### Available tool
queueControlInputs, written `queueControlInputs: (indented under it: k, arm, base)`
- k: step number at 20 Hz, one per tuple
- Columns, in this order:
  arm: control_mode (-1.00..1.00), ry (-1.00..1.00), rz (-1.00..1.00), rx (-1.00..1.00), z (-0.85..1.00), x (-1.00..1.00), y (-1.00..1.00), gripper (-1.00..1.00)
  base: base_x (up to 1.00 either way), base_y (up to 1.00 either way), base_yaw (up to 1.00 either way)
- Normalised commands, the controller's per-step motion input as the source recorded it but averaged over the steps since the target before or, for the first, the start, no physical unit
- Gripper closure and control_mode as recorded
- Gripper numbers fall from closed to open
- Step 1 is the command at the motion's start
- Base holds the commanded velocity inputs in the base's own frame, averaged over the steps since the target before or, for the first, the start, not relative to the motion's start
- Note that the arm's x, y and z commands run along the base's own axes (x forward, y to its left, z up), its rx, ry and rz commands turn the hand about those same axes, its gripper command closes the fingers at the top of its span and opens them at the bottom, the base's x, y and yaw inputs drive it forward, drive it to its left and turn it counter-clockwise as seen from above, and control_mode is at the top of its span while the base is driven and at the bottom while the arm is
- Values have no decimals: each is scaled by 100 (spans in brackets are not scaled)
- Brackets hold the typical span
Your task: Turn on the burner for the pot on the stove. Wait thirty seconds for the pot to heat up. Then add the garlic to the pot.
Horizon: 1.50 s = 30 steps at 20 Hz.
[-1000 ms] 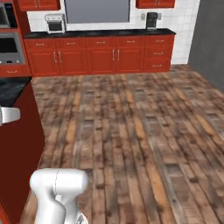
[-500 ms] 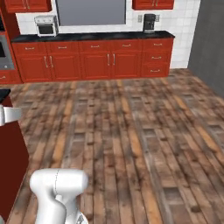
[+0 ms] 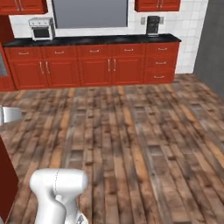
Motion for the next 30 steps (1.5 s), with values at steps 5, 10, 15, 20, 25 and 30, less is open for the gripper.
queueControlInputs:
  k: [5,10,15,20,25,30]
  arm:
    - [100,0,0,0,0,0,0,100]
    - [100,0,0,0,0,0,0,100]
    - [100,0,0,0,0,0,0,100]
    - [100,0,0,0,0,0,0,100]
    - [100,0,0,0,0,0,0,100]
    - [100,0,0,0,0,0,0,100]
  base:
    - [100,0,1]
    - [100,0,10]
    - [100,0,19]
    - [100,0,27]
    - [100,0,43]
    - [95,0,61]
